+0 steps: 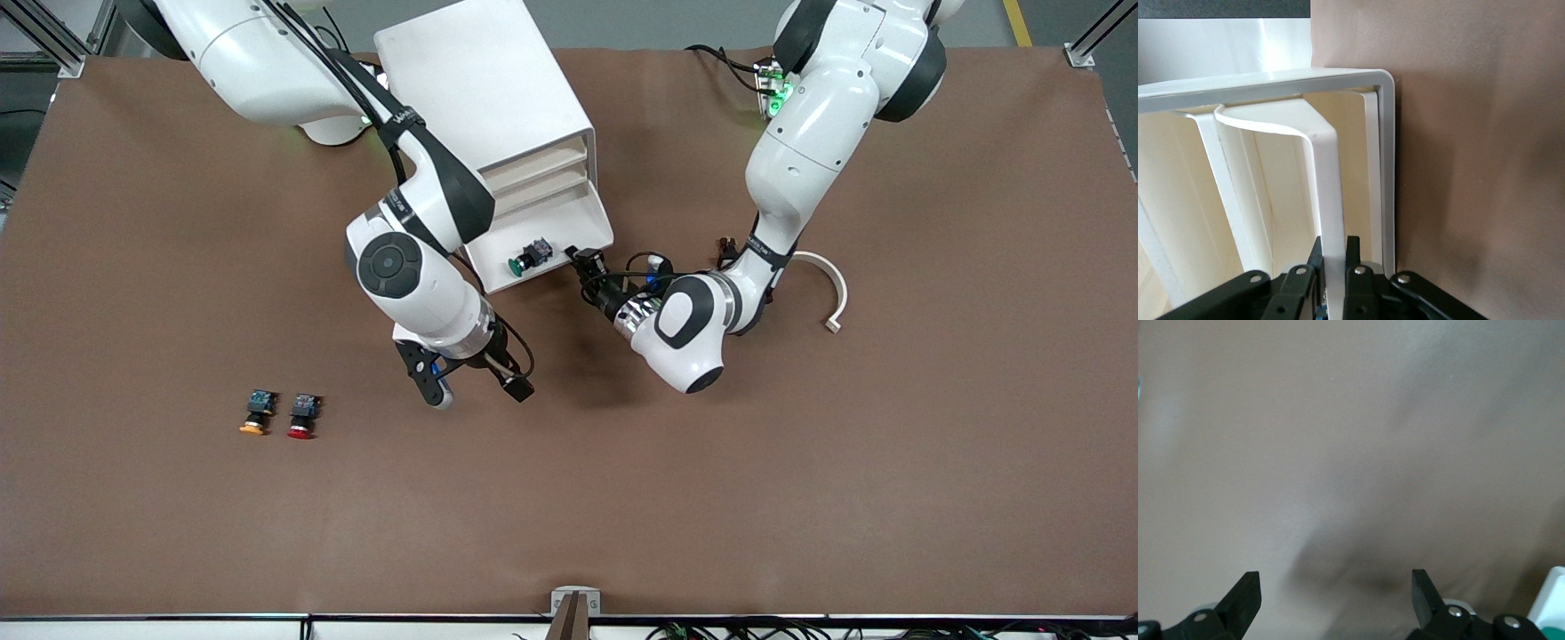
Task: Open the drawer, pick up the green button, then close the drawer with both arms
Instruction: 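Pull the drawer open with the left gripper while the right gripper reaches in, then grasp the green push button inside the drawer with the right gripper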
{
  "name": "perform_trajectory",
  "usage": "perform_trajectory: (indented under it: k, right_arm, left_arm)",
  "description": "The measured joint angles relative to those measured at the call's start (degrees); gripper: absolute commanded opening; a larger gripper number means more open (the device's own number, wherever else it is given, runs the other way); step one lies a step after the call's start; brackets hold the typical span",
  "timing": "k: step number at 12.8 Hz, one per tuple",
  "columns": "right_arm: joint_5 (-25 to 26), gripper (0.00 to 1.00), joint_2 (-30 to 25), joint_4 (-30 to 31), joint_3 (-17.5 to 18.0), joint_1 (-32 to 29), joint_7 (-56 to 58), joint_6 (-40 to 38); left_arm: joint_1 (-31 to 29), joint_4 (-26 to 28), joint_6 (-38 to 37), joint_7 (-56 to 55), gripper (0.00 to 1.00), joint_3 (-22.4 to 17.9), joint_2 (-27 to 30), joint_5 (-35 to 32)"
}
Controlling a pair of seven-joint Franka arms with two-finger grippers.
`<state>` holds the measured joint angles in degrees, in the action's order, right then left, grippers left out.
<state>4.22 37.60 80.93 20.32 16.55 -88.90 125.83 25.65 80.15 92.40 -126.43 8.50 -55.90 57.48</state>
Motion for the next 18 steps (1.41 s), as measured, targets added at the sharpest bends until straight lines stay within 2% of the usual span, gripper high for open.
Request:
perform_trajectory:
  k: [2, 3, 4, 7, 9, 13, 15, 18]
  right_arm:
    - [3.16, 1.0, -0.18, 1.05, 0.07, 0.23, 0.0, -2.17]
    - [4.0, 1.0, -0.42, 1.78, 0.16, 0.44, 0.0, -3.08]
    - [4.14, 1.0, -0.98, 2.8, 0.25, 0.86, 0.0, -3.46]
    - [4.17, 1.0, -2.73, 5.94, 0.35, 3.5, -2.21, -3.62]
    - [4.17, 1.0, -3.75, 9.07, 0.36, 4.83, -3.31, -3.38]
    - [3.88, 1.0, -9.89, 20.41, 1.22, 5.05, -6.28, 1.92]
    - [3.82, 1.0, -11.55, 22.77, 2.55, 5.27, -8.98, 3.24]
    - [3.81, 1.0, -11.9, 25.48, 3.04, 7.05, -11.87, 7.01]
  left_arm:
    - [-1.3, -0.13, 0.61, 0.72, 0.33, -0.2, -0.01, 0.0]
    - [-1.91, -0.19, 0.65, 1.17, 0.51, -0.2, -0.01, 0.0]
    - [-2.37, -0.22, 0.79, 1.46, 0.81, -0.29, -0.03, 0.0]
    - [-2.65, -0.31, 0.93, 1.72, 0.88, -0.57, -0.07, 0.0]
    - [-2.67, -0.63, 0.75, 1.78, 0.98, -0.58, -0.06, -0.37]
    - [-6.39, -4.91, -5.08, 1.87, 0.99, -0.59, 0.33, -7.12]
    - [-10.36, -7.19, -8.9, 1.88, 0.99, -0.57, 0.58, -11.09]
    - [-14.59, -8.36, -10.57, 3.68, 0.99, -0.45, 2.35, -17.23]
